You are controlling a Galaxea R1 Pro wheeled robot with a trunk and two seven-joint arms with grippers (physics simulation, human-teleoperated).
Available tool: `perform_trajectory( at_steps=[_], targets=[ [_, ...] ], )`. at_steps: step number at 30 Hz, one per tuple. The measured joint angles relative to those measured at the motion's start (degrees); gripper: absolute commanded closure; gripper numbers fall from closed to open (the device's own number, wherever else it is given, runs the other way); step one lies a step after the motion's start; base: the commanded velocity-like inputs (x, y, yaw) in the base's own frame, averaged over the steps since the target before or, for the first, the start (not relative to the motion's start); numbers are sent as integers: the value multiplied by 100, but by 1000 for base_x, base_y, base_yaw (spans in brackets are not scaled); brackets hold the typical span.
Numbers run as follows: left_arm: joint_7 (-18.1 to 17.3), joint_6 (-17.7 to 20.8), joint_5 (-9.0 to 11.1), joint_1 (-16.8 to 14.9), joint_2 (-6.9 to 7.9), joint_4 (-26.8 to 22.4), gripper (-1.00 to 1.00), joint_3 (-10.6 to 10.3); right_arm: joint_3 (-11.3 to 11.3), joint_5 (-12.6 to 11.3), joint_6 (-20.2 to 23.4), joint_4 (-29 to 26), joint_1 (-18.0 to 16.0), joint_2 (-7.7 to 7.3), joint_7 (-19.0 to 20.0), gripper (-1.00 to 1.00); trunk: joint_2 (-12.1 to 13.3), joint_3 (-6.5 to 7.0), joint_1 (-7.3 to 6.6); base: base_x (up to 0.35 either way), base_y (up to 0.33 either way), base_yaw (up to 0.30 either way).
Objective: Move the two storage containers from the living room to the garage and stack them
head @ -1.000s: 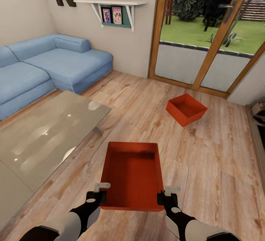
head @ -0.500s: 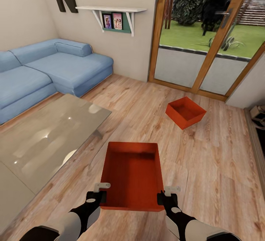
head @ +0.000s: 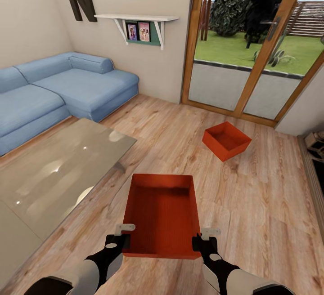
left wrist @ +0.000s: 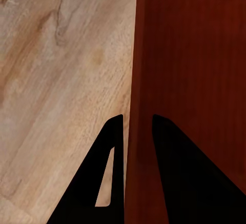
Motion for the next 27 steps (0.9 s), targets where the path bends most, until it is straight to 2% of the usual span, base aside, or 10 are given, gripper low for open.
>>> perform_trajectory(
  at_steps=[27],
  targets=[
    [-2,0,-30,2,-6,71,100,60,45,-24,65,11,3,-1,7,100,0,251,0,0,0,0]
  ],
)
